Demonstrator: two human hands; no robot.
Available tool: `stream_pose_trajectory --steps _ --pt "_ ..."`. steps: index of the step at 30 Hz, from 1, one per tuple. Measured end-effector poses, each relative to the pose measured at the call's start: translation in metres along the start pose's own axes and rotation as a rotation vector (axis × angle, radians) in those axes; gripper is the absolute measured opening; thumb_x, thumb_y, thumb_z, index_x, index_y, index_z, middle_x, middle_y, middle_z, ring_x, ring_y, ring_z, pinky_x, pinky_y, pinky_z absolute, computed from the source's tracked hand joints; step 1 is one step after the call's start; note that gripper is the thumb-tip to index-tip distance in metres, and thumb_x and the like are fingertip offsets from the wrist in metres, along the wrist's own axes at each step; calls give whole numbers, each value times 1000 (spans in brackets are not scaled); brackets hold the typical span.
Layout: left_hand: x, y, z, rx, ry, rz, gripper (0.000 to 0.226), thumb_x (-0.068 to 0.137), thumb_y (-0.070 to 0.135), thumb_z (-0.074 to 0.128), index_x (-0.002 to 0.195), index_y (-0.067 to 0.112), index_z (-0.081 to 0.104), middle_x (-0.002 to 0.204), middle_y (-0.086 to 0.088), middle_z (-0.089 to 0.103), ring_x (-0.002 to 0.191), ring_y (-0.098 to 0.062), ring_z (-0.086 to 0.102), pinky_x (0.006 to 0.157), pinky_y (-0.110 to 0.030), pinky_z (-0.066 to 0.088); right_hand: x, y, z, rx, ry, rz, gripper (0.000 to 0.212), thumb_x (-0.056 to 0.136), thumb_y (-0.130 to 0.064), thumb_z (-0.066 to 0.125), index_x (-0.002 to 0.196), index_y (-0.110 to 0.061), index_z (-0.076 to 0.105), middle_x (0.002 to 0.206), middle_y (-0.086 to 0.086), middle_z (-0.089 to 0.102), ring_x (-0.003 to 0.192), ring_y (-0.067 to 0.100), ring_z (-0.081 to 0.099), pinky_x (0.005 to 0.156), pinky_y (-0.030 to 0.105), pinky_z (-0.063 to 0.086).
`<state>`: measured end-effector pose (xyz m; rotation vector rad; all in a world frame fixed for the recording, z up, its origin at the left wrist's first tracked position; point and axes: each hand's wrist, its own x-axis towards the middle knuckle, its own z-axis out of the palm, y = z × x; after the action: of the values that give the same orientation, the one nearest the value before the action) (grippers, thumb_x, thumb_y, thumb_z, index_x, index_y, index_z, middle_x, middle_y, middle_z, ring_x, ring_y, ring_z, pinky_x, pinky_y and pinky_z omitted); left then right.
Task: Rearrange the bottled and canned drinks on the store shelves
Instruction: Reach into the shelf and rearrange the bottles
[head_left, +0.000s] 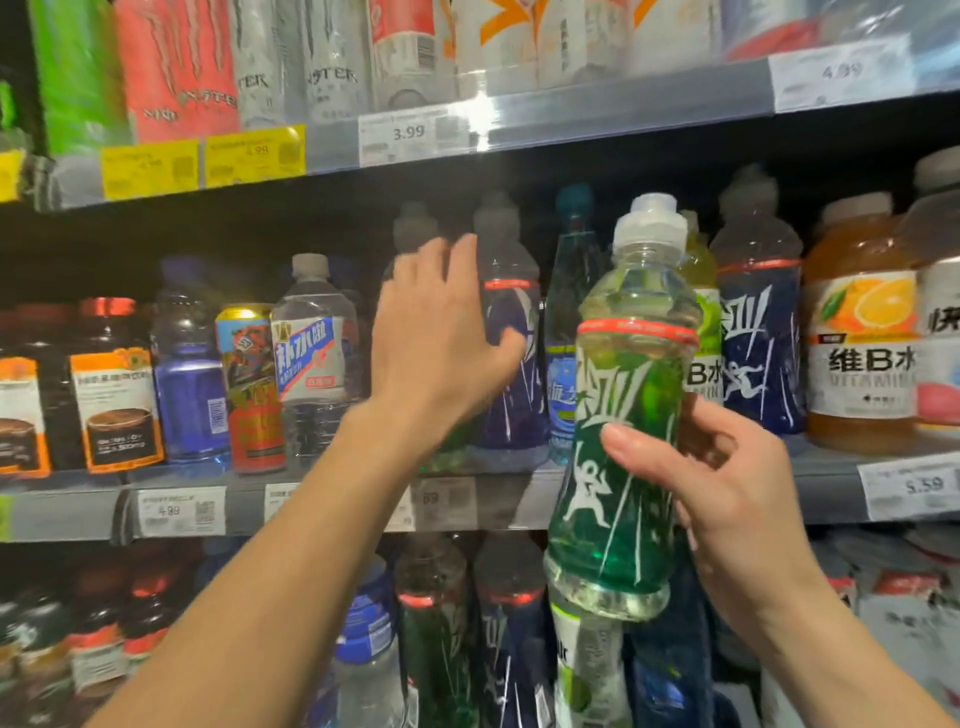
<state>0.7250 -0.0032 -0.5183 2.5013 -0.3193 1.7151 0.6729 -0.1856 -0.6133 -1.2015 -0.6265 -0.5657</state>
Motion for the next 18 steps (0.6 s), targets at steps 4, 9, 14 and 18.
stream_pose_trajectory --steps 4,9,14,18 --pt "17 4 17 231 -158 43 110 78 72 56 157 11 10 137 -15 53 135 -39 28 103 -52 29 -1 -6 -13 -65 -2 -19 42 53 -25 90 94 -22 80 89 3 79 77 11 74 67 17 55" --pt "13 2 17 -18 -42 -54 123 65 69 76 154 8 19 132 -9 49 132 -31 29 100 -46 25 -4 -8 -24 -112 -22 -34 47 53 -36 86 97 -23 79 94 2 79 85 17 76 72 22 57" --pt "-11 -1 4 -293 208 11 122 56 48 81 156 4 26 132 -11 49 123 -20 42 100 -38 32 -2 -8 -28 -73 16 -59 39 56 -14 87 93 -9 76 92 2 80 81 14 76 69 19 56" --pt "-41 0 -7 -511 378 117 113 64 27 95 150 -9 31 131 -9 43 122 -10 41 101 -38 50 0 -10 -29 -62 39 -99 43 56 -16 90 96 -10 75 93 2 79 82 15 76 69 21 57"
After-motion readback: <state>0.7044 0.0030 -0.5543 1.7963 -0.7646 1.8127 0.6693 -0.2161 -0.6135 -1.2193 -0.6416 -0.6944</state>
